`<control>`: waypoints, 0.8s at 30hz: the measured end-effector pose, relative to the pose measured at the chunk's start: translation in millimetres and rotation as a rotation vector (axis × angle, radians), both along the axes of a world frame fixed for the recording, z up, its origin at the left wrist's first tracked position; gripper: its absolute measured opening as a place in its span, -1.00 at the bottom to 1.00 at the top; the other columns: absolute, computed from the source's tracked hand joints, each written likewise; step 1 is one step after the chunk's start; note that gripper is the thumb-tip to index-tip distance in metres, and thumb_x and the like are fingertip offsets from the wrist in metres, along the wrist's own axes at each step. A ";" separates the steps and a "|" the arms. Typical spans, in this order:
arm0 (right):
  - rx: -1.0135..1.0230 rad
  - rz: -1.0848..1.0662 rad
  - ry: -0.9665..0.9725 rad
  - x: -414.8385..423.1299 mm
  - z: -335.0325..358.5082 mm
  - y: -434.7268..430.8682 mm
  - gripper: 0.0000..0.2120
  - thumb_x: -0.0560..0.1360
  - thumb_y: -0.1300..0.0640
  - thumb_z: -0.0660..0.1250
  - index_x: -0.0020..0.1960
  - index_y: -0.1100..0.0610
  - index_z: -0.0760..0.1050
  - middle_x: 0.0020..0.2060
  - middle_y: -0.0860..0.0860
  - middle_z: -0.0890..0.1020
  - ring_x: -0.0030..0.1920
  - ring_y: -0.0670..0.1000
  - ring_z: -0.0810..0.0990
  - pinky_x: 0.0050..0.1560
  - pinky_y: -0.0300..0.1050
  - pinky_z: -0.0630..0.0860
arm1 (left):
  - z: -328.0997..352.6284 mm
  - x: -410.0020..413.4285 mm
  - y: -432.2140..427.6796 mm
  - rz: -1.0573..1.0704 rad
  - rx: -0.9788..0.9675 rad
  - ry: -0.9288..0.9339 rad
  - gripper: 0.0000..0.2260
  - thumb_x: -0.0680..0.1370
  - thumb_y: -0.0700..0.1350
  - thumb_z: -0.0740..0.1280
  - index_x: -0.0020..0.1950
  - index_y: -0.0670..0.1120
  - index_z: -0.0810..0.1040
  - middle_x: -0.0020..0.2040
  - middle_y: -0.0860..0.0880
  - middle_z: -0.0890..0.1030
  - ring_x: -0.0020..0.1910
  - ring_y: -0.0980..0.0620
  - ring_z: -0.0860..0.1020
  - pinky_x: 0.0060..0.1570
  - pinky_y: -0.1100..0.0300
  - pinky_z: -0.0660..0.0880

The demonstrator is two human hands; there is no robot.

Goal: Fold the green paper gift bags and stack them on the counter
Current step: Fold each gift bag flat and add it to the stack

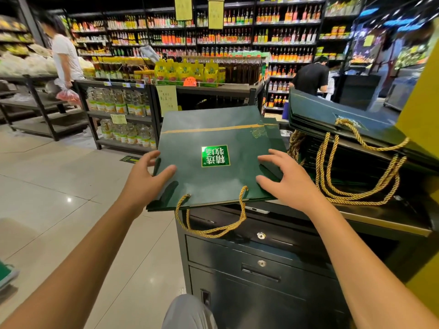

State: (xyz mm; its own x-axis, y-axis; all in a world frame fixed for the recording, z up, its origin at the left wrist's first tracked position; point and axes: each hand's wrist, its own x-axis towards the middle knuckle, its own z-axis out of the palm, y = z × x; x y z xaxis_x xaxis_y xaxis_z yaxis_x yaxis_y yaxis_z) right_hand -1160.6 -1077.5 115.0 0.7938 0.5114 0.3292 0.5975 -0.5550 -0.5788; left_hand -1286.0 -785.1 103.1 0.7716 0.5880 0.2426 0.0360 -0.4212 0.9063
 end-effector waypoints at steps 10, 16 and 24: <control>0.377 -0.141 0.226 -8.6 15.2 6.2 -0.36 0.43 0.08 0.53 0.47 -0.03 0.42 0.33 -0.04 0.52 0.28 -0.05 0.53 0.34 0.07 0.52 | -7.3 -3.1 -12.8 0.011 0.050 -0.056 -0.35 0.51 -0.07 0.52 0.53 -0.01 0.33 0.19 0.06 0.49 0.15 -0.03 0.55 0.04 0.06 0.57; 0.318 -0.144 0.111 -21.6 32.3 17.9 -0.35 0.46 0.09 0.51 0.50 -0.02 0.39 0.27 -0.08 0.45 0.27 -0.08 0.45 0.36 0.00 0.46 | 8.6 -10.5 -2.3 0.042 -0.006 -0.050 -0.32 0.49 -0.02 0.54 0.52 0.02 0.30 0.06 0.07 0.52 0.00 0.12 0.55 -0.15 0.17 0.52; 0.303 -0.063 0.008 -33.6 79.1 34.8 -0.47 0.50 0.10 0.47 0.44 -0.02 0.44 0.32 -0.04 0.45 0.27 -0.10 0.41 0.33 -0.14 0.35 | 72.5 -29.4 13.1 0.053 0.169 -0.077 -0.42 0.52 -0.06 0.50 0.51 0.00 0.40 0.44 -0.08 0.47 0.25 0.07 0.41 0.21 0.13 0.38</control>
State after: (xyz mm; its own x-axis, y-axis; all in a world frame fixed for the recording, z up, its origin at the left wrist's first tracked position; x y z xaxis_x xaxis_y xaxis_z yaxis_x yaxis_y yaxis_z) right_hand -1194.2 -1042.7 194.0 0.8242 0.3404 0.4526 0.5620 -0.3927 -0.7280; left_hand -1315.4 -772.0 175.6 0.7159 0.5733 0.3985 -0.0047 -0.5668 0.8239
